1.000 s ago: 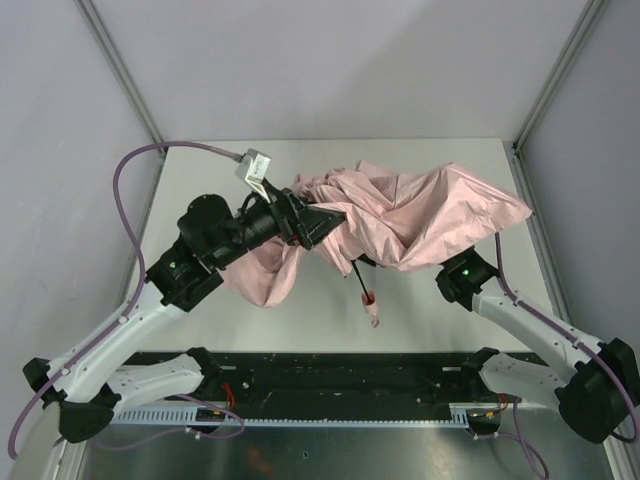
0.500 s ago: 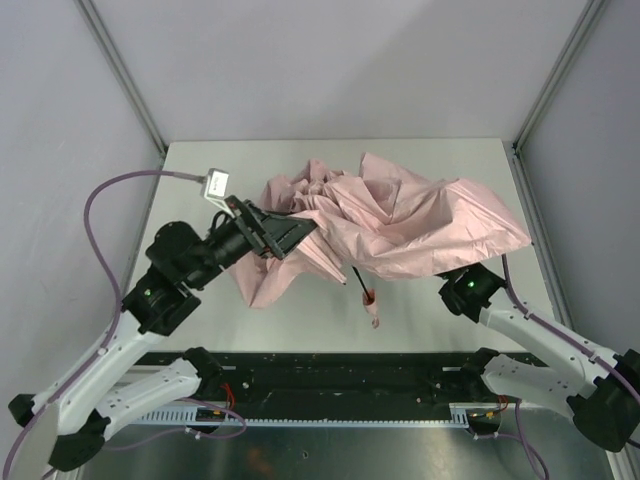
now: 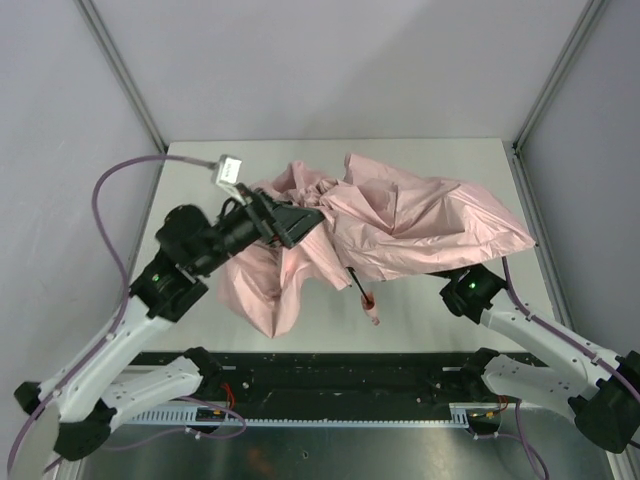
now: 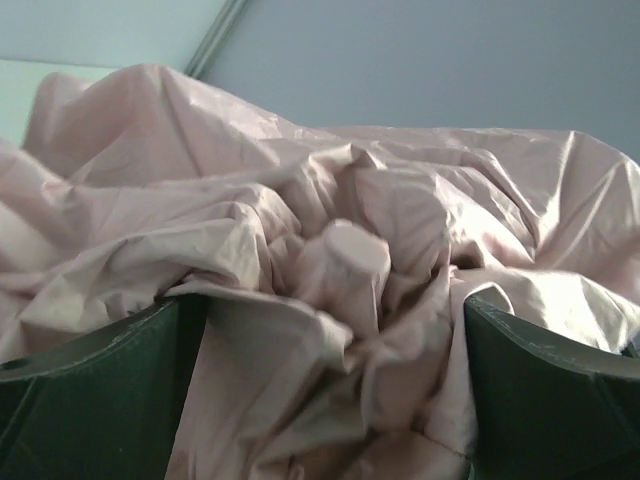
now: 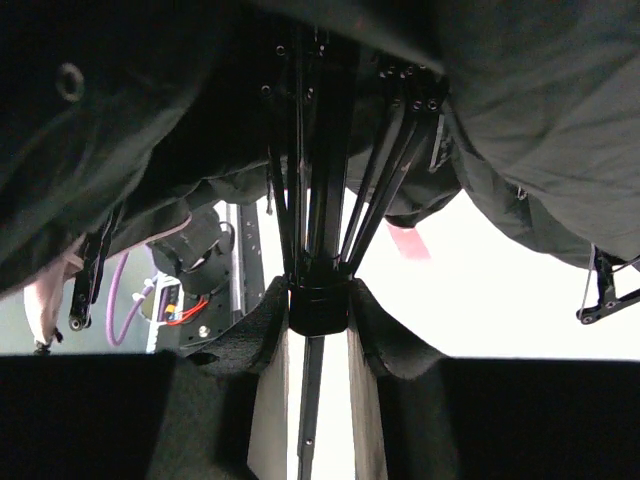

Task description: Put away the umbrella

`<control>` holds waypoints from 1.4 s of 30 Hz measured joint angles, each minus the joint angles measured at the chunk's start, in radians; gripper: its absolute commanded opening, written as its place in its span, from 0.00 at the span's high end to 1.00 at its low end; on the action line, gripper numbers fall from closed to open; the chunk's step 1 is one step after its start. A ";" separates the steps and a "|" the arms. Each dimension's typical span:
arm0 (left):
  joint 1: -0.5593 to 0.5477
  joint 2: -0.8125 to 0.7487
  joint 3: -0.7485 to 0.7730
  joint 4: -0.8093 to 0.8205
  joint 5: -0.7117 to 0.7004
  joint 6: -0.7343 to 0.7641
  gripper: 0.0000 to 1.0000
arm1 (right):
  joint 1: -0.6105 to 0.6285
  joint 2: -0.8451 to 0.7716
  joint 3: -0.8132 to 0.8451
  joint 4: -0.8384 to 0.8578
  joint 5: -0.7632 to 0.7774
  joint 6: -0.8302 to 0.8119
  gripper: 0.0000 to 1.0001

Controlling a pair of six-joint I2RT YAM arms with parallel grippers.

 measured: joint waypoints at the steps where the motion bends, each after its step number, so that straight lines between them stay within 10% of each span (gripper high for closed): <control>1: 0.001 0.040 0.023 0.001 0.016 0.003 0.01 | 0.001 0.000 0.000 -0.002 -0.013 0.002 1.00; 10: 0.005 0.170 0.045 0.135 0.148 0.030 0.10 | 0.000 0.031 0.013 -0.023 -0.048 0.042 1.00; 17: 0.008 0.116 -0.040 0.284 0.189 0.063 0.80 | 0.000 0.042 0.043 -0.029 -0.107 0.051 1.00; 20: 0.009 0.091 -0.064 0.315 0.197 0.101 0.97 | 0.001 0.042 0.055 -0.046 -0.097 0.061 0.75; 27: 0.009 0.013 -0.183 0.384 0.135 0.119 1.00 | 0.021 0.042 0.061 -0.172 0.032 0.085 0.32; 42: 0.023 -0.309 -0.347 0.414 -0.332 0.229 1.00 | -0.059 -0.126 -0.072 -0.365 0.251 0.217 0.23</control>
